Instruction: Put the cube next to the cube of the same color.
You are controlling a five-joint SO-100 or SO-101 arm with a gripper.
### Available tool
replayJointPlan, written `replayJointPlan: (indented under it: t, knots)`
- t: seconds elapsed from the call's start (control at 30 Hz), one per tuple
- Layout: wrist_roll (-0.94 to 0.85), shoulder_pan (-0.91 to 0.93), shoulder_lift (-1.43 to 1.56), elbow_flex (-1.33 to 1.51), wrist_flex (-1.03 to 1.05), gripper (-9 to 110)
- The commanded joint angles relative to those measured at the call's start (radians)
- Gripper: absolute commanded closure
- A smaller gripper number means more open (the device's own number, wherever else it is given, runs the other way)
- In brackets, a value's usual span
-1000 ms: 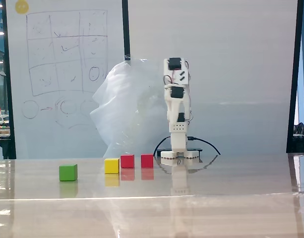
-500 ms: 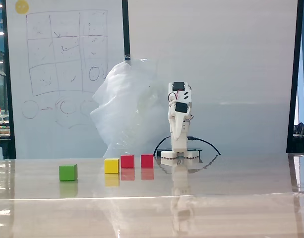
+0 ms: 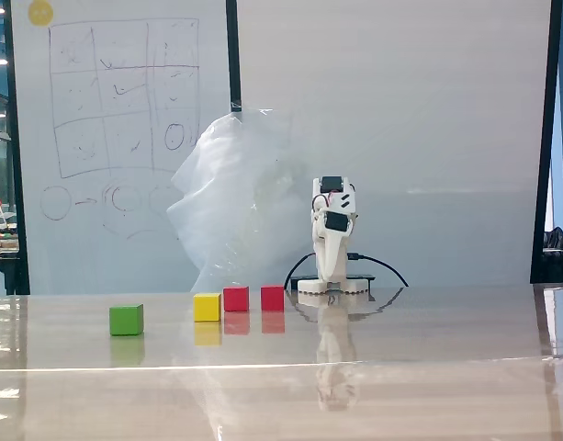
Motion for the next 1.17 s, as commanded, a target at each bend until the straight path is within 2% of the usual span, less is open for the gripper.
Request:
replayJointPlan:
  t: [0.0,1.13]
  knots:
    - [0.006,-0.006,0.034,-0.018,-0.003,101]
    - [0.002,-0.015,0.029,-0.032,0.000,101]
